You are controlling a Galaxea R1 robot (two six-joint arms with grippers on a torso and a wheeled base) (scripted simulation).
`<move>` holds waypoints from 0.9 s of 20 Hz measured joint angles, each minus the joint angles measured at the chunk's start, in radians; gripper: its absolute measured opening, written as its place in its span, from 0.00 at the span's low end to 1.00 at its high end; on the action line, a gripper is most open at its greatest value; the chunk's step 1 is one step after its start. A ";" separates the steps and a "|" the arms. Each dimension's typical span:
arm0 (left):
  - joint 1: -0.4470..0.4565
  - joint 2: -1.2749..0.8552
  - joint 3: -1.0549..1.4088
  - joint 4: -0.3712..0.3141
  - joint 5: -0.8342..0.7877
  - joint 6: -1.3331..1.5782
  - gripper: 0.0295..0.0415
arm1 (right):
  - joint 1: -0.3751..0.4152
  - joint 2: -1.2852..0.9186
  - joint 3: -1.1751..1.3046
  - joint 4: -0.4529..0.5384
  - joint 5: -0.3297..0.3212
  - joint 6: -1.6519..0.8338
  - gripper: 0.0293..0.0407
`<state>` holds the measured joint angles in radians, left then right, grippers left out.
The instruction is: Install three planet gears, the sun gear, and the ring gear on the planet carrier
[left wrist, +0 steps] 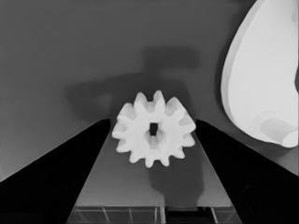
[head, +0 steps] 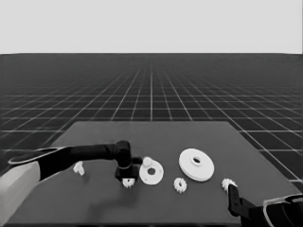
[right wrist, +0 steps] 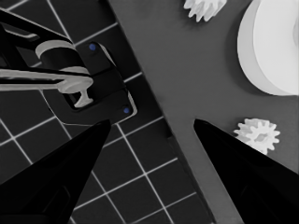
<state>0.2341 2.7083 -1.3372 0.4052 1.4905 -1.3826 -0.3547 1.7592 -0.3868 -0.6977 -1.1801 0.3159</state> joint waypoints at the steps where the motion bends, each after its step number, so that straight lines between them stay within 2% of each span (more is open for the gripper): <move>1: 0.000 0.000 0.000 0.000 0.000 0.000 0.45 | 0.000 0.000 0.000 0.000 0.000 0.000 0.81; 2: 0.000 0.000 -0.001 0.001 0.000 0.000 0.15 | 0.000 0.000 0.000 0.000 0.000 0.000 0.81; 10: 0.000 0.000 -0.001 0.001 0.000 0.001 0.14 | 0.000 0.000 0.000 0.000 0.000 0.000 0.81; 11: -0.072 -0.021 0.076 -0.076 0.037 -0.045 0.14 | 0.000 0.000 0.000 0.000 0.000 0.000 0.81; 13: -0.170 -0.032 0.124 -0.163 0.057 -0.077 0.14 | 0.000 0.000 0.000 0.000 0.000 0.000 0.81; 15: -0.203 -0.033 0.133 -0.196 0.060 -0.083 0.14 | 0.000 0.000 0.000 0.000 0.000 0.000 0.81; 18: -0.217 -0.034 0.135 -0.210 0.061 -0.085 0.14 | 0.000 0.000 0.000 0.000 0.000 0.000 0.81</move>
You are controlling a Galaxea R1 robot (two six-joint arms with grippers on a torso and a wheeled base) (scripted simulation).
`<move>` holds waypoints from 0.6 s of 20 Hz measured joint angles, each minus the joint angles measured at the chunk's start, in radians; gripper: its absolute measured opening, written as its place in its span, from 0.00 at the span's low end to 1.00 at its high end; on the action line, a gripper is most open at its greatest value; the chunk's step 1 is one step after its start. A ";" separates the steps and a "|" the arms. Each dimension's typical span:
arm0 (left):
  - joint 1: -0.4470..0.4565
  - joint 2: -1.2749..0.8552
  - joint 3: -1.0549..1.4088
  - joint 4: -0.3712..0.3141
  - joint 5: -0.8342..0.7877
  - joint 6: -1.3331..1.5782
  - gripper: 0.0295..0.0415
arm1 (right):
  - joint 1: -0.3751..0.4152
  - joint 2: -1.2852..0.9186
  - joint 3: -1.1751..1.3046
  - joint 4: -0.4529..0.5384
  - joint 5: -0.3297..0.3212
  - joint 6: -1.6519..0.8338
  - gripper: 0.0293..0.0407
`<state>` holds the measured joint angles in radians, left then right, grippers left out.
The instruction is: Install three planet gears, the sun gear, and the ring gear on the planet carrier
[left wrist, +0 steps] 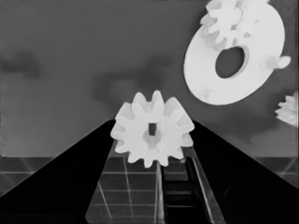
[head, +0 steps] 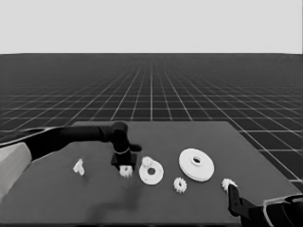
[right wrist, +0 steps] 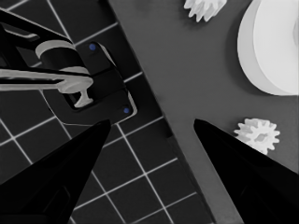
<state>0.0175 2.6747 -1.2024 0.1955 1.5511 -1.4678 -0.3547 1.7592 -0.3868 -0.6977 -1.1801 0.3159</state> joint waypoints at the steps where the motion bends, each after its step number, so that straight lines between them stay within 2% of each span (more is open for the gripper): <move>1: -0.001 0.000 0.000 -0.001 0.000 0.000 0.14 | 0.000 0.000 0.000 0.000 0.000 0.000 0.81; 2: -0.002 0.000 0.000 -0.002 0.000 0.000 0.14 | 0.000 0.000 0.000 0.000 0.000 0.000 0.81; 5: -0.006 0.209 -0.144 -0.006 0.013 -0.063 0.14 | 0.000 0.000 0.000 0.000 0.000 0.000 0.81; 12: -0.006 0.262 -0.198 -0.007 0.013 -0.063 0.14 | 0.000 0.000 0.000 0.000 0.000 0.000 0.81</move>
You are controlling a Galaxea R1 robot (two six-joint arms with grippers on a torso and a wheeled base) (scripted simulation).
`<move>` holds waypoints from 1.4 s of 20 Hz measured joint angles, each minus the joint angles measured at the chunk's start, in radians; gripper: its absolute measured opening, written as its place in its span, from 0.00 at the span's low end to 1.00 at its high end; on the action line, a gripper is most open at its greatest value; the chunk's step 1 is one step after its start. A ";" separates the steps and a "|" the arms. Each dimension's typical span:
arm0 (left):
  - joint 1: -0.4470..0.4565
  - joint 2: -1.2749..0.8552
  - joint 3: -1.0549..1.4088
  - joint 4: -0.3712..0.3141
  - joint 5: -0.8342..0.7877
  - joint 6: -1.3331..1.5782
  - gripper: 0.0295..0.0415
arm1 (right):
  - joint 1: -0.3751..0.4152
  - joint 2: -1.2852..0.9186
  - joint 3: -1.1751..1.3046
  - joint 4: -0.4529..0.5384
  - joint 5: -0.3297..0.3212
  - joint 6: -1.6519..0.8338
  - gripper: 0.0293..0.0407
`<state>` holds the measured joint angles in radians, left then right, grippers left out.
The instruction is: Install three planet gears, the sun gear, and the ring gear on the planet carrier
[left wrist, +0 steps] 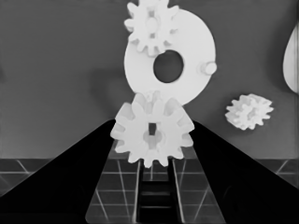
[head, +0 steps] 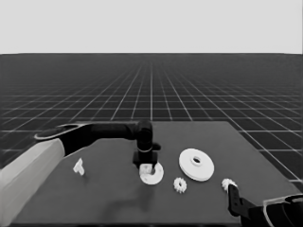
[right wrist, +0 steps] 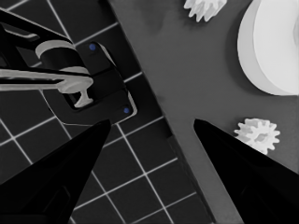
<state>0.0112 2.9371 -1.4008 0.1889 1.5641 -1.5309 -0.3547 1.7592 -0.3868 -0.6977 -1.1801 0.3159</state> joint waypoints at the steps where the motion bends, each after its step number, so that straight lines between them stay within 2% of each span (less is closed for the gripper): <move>1: 0.067 0.006 -0.029 0.072 -0.007 0.022 0.14 | 0.000 0.000 0.000 0.000 0.000 0.000 0.81; 2: 0.113 0.011 -0.054 0.113 -0.015 0.040 0.14 | 0.000 0.000 0.000 0.000 0.000 0.000 0.81; 4: 0.152 0.017 -0.083 0.149 -0.026 0.060 0.14 | 0.000 0.000 0.000 0.000 0.000 0.000 0.81; 10: 0.169 0.020 -0.098 0.167 -0.032 0.070 0.14 | 0.000 0.000 0.000 0.000 0.000 0.000 0.81; 12: 0.169 0.020 -0.099 0.168 -0.033 0.070 0.64 | 0.000 0.000 0.000 0.000 0.000 0.000 0.81; 13: 0.170 0.020 -0.099 0.168 -0.033 0.070 0.71 | 0.000 0.000 0.000 0.000 0.000 0.000 0.81; 14: 0.170 0.020 -0.099 0.168 -0.033 0.070 0.74 | 0.000 0.000 0.000 0.000 0.000 0.000 0.81; 20: 0.170 0.020 -0.099 0.168 -0.033 0.070 0.75 | 0.000 0.000 0.000 0.000 0.000 0.000 0.81; 21: 0.111 0.008 -0.046 0.105 -0.011 0.034 0.75 | 0.000 0.000 0.000 0.000 0.000 0.000 0.81; 23: 0.037 0.002 -0.011 0.038 -0.001 0.008 0.75 | 0.000 0.000 0.000 0.000 0.000 0.000 0.81; 28: 0.002 0.001 -0.002 0.003 0.000 0.000 0.75 | 0.000 0.000 0.000 0.000 0.000 0.000 0.81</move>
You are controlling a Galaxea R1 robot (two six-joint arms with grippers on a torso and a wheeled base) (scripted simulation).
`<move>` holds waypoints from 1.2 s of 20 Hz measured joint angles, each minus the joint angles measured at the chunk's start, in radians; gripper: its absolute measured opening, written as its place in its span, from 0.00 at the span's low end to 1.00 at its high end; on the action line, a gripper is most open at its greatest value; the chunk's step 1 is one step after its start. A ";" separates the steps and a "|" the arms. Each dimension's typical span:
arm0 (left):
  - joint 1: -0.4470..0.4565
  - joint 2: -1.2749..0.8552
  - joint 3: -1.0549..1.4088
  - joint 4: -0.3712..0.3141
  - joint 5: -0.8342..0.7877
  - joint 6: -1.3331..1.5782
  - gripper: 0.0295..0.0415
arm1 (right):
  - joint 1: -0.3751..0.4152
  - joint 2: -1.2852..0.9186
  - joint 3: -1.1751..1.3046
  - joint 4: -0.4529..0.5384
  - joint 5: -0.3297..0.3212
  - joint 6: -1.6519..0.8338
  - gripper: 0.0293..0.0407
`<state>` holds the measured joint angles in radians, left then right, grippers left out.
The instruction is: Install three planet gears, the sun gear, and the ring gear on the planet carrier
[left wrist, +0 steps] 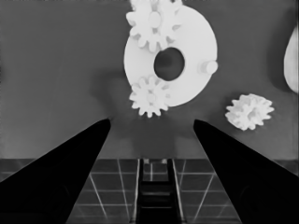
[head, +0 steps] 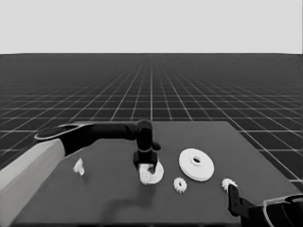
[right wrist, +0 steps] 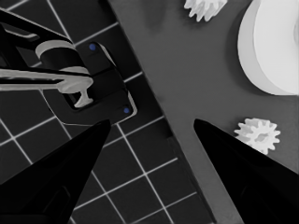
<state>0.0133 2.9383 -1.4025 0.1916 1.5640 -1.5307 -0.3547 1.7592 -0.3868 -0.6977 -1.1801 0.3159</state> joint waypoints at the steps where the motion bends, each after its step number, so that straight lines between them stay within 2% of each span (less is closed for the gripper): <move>1: -0.001 0.000 0.000 -0.001 0.000 0.000 0.75 | 0.000 0.000 0.000 0.000 0.000 0.000 0.81; 2: -0.001 0.000 0.000 -0.002 0.000 0.000 0.75 | 0.000 0.000 0.000 0.000 0.000 0.000 0.81; 3: -0.108 -0.266 0.370 0.047 -0.358 0.484 0.94 | 0.000 0.000 0.000 0.000 0.000 0.000 0.81; 4: -0.213 -0.642 0.621 0.077 -0.576 0.982 0.96 | 0.000 0.000 0.000 0.000 0.000 0.000 0.81; 5: -0.273 -0.874 0.768 0.094 -0.704 1.353 0.89 | 0.000 0.000 0.000 0.000 0.000 0.000 0.81; 6: -0.307 -1.005 0.857 0.104 -0.780 1.570 0.82 | 0.000 0.000 0.000 0.000 0.000 0.000 0.81; 8: -0.339 -1.124 0.941 0.113 -0.850 1.774 0.76 | 0.000 0.000 0.000 0.000 0.000 0.000 0.81; 12: -0.353 -1.177 0.980 0.118 -0.883 1.869 0.75 | 0.000 0.000 0.000 0.000 0.000 0.000 0.81; 13: -0.354 -1.179 0.982 0.118 -0.885 1.874 0.75 | 0.214 0.307 -0.088 0.127 -0.376 0.484 0.88; 14: -0.355 -1.181 0.983 0.118 -0.886 1.877 0.75 | 0.296 0.583 -0.265 0.288 -0.469 0.884 0.88; 15: -0.355 -1.182 0.984 0.118 -0.887 1.879 0.75 | 0.319 0.697 -0.421 0.373 -0.443 1.042 0.85; 17: -0.355 -1.183 0.984 0.118 -0.887 1.881 0.75 | 0.328 0.783 -0.592 0.442 -0.400 1.150 0.82; 22: -0.356 -1.183 0.985 0.119 -0.888 1.881 0.75 | 0.330 0.823 -0.686 0.476 -0.378 1.188 0.81; 23: -0.356 -1.183 0.985 0.119 -0.888 1.881 0.75 | 0.237 0.832 -0.726 0.377 -0.365 1.163 0.81; 24: -0.356 -1.183 0.985 0.119 -0.888 1.881 0.75 | 0.174 0.841 -0.762 0.322 -0.351 1.141 0.81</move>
<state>-0.3422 1.7549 -0.4178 0.3101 0.6764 0.3508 -0.1810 2.6000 -1.1492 -0.3759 -1.5309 1.4567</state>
